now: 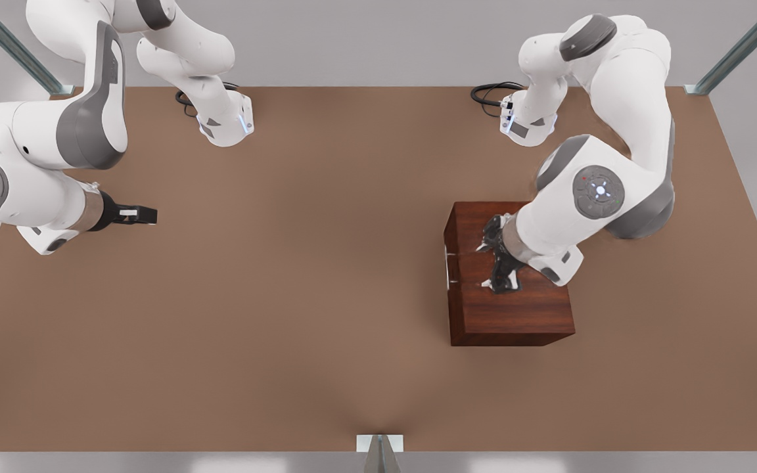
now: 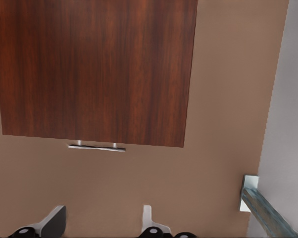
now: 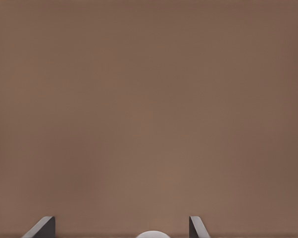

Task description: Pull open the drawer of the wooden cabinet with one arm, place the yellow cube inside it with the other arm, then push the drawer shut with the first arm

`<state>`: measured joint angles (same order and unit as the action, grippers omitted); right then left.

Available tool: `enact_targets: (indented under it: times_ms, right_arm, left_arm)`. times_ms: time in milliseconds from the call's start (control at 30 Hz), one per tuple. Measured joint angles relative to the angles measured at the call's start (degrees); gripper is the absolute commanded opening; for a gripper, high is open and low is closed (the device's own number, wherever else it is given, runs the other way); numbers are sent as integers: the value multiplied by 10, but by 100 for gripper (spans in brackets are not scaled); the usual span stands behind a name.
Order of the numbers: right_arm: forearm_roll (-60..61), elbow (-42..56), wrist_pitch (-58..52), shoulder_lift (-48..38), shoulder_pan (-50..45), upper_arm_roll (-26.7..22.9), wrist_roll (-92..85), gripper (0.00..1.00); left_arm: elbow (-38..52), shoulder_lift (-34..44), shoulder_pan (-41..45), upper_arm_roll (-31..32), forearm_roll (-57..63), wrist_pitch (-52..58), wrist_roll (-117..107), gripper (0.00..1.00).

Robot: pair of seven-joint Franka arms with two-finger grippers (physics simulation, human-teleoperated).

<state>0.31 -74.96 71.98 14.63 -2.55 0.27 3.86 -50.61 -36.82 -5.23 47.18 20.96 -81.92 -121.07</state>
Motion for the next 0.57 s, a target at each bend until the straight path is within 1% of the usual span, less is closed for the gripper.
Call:
enact_targets:
  times_ms: [33, 67, 100, 133, 167, 233, 367, 567]
  right_arm:
    - [0, 0, 0, 0, 0, 0, 0, 100]
    - [0, 0, 1, -1, 0, 0, 0, 100]
    - [0, 0, 1, -1, 0, 0, 0, 100]
    - [0, 1, 1, -2, 0, 0, -1, 100]
    - [0, 1, 1, -2, 0, 0, -1, 100]
    - [-1, 1, 2, -2, 0, 0, -1, 100]
    - [-1, 1, 3, -1, 0, 0, -2, 100]
    - [-1, 1, 3, -2, 0, 0, -2, 100]
  left_arm:
    - [-75, 89, 20, -116, 1, 23, 72, 100]
    - [-172, 181, 74, -265, -42, 25, 142, 100]
    - [-223, 228, 109, -346, -76, 26, 206, 100]
    - [-239, 246, 131, -387, -99, 35, 266, 100]
    - [-247, 256, 143, -408, -117, 44, 321, 100]
    - [-254, 263, 152, -425, -145, 70, 422, 100]
    - [-256, 263, 158, -431, -189, 105, 594, 100]
    - [-256, 260, 155, -433, -207, 139, 790, 100]
